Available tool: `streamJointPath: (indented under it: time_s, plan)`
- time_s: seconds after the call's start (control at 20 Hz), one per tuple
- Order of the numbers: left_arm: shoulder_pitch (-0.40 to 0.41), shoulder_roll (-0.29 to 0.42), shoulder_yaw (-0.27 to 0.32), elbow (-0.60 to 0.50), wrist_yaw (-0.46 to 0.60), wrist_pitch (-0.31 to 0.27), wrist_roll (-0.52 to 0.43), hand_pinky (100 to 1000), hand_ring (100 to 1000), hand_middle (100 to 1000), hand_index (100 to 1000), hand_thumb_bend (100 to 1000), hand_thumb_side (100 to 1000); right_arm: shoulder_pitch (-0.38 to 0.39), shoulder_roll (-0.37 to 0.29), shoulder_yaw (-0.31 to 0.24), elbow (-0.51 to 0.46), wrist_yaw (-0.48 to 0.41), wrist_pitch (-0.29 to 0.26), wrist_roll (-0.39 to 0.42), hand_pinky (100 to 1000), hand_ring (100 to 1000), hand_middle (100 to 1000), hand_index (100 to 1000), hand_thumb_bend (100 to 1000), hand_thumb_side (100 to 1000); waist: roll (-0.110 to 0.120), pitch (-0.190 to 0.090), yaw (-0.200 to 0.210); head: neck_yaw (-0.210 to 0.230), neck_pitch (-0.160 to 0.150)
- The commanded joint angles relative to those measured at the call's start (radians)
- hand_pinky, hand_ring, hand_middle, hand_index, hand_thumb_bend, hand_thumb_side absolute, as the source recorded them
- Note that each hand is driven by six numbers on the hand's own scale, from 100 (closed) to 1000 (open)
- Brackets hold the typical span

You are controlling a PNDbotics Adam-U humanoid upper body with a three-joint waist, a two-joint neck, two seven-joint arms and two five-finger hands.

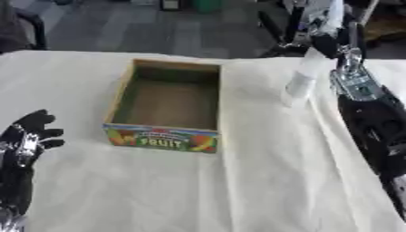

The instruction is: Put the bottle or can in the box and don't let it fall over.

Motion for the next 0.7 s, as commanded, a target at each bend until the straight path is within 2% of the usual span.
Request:
streamJointPath:
  time_s: [0.05,0.4,0.7]
  plan:
    - [-0.008,0.013,0.004,-0.021,0.001,-0.002,0.004,658,661,707,792,488,686,-0.029,-0.033,0.008,-0.033,-0.006,-0.002,0.01,612,546,314,444,100,100,0.0,-0.02,-0.001,0.006,-0.01]
    - [-0.004,0.012,0.004,-0.018,0.001,-0.002,0.004,658,660,706,793,487,685,-0.059,-0.018,0.032,-0.09,0.006,0.009,0.087,608,541,307,437,100,100,-0.001,-0.029,-0.007,0.005,-0.009]
    - [0.002,0.011,0.003,-0.016,0.001,-0.002,0.004,658,659,705,793,489,685,-0.112,0.021,0.062,-0.147,-0.005,0.018,0.156,608,538,306,434,100,100,0.001,-0.037,-0.008,-0.012,-0.008]
